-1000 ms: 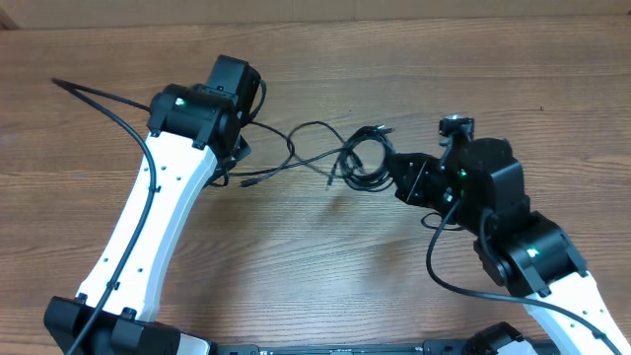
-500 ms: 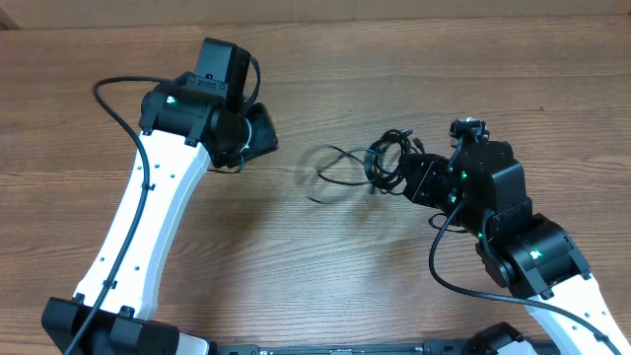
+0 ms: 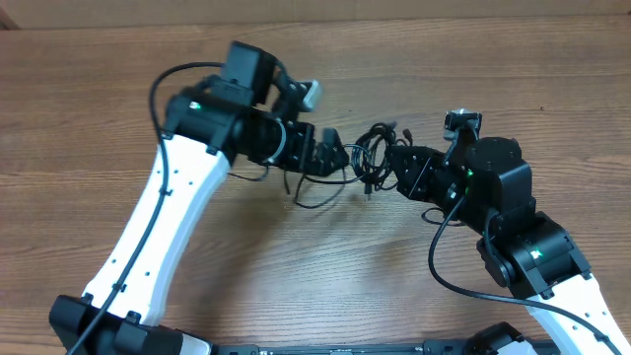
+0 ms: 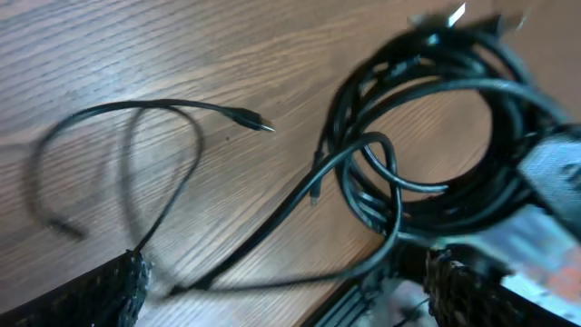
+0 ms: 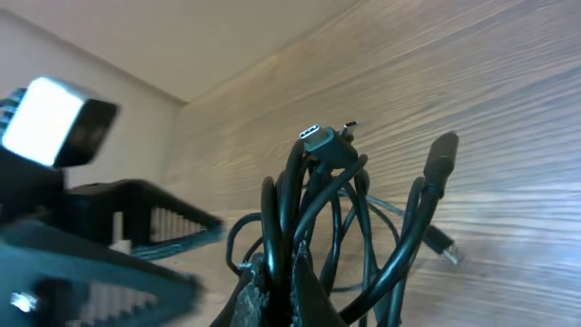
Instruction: Untangle cables
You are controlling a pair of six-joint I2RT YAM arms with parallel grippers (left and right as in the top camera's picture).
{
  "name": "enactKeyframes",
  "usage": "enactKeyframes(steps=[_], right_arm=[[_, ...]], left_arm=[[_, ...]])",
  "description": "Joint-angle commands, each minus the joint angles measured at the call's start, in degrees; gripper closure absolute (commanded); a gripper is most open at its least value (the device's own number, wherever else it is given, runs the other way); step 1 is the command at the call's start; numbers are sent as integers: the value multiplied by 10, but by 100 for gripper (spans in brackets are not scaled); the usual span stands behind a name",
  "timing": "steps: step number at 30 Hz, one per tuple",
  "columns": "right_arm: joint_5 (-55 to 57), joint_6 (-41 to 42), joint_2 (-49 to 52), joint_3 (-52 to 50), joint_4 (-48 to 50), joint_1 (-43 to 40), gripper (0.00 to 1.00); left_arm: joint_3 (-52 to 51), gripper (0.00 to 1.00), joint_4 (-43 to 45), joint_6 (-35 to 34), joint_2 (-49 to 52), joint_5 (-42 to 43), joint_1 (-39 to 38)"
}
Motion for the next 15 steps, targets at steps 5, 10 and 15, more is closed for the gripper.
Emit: enactKeyframes(steps=[5, 10, 15], right_arm=[[-43, 22, -5, 15, 0, -2, 96], [-54, 22, -5, 15, -4, -2, 96], [-52, 22, -5, 15, -4, -2, 96]], left_arm=[[9, 12, 13, 36, 23, -88, -44], [9, 69, 15, 36, 37, -93, -44], [9, 96, 13, -14, 45, -156, -43]])
